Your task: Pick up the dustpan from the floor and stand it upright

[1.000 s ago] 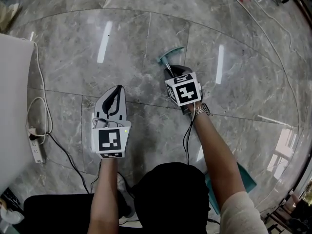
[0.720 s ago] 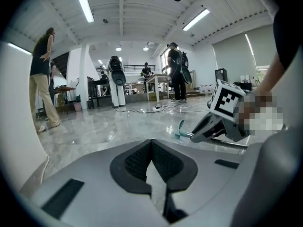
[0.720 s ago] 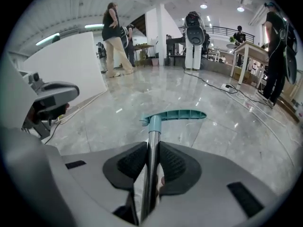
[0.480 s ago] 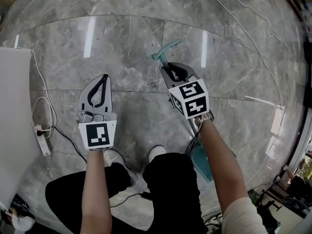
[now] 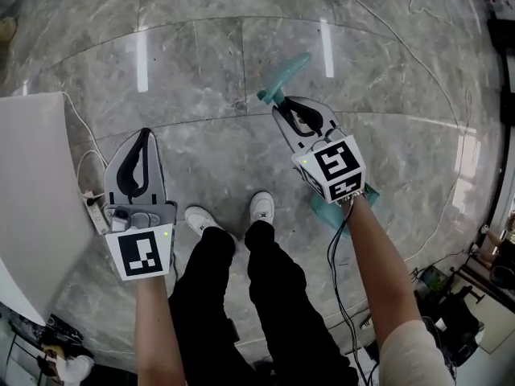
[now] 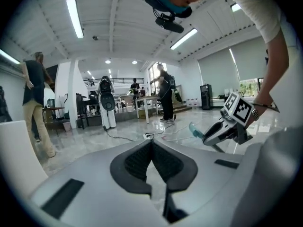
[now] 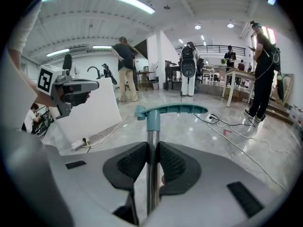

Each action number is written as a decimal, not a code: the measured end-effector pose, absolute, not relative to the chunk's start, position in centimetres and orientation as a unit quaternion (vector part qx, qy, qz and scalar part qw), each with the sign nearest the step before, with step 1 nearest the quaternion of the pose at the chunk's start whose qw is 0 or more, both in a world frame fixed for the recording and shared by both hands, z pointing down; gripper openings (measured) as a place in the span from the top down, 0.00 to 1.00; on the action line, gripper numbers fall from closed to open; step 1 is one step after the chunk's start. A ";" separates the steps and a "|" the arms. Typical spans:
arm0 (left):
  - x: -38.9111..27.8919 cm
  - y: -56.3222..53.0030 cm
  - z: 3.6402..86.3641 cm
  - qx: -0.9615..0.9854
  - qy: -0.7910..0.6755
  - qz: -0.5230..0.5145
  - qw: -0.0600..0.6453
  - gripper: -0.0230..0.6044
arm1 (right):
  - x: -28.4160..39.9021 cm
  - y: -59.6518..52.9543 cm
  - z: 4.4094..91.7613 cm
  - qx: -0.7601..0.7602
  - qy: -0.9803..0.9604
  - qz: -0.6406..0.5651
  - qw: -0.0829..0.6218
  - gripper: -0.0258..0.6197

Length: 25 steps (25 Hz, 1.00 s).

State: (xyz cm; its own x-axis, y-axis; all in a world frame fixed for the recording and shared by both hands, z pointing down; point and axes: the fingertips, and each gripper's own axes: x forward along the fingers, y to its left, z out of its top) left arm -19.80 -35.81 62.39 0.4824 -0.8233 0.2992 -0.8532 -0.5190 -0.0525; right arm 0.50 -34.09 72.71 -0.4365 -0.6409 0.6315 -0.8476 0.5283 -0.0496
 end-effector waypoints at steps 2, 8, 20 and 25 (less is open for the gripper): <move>-16.7 -32.6 59.2 0.873 -0.465 0.132 0.065 0.95 | 1.8 -32.0 69.6 0.460 -0.822 0.180 0.282 0.82; -6.2 -22.4 53.5 0.903 -0.389 0.156 0.091 0.95 | 7.9 -24.9 61.1 0.498 -0.810 0.167 0.260 0.82; 10.1 -6.3 44.6 0.893 -0.424 0.121 0.094 0.95 | 20.9 -8.2 51.7 0.546 -0.804 0.150 0.182 0.82; 12.5 -0.6 44.7 0.897 -0.406 0.143 0.097 0.95 | 24.4 -3.3 50.5 0.580 -0.784 0.151 0.161 0.82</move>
